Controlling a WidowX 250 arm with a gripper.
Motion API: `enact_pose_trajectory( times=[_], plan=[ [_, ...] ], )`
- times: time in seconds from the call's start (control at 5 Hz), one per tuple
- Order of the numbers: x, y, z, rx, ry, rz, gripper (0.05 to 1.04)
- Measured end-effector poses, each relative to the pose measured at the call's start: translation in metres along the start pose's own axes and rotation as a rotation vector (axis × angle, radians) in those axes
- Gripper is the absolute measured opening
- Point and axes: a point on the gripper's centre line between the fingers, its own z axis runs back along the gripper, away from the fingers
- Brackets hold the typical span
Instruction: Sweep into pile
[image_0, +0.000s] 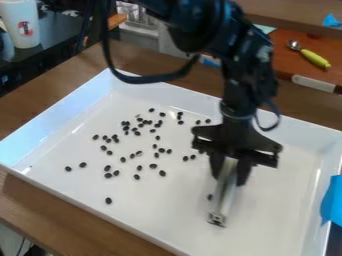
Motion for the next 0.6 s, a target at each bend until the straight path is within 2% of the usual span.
enact_pose_trajectory(
  times=[0.2,0.6],
  plan=[
    [-0.002,0.032,0.002,-0.003,0.032,-0.025,0.379],
    [0.001,0.072,-0.001,-0.013,0.001,-0.069,0.379]
  ],
)
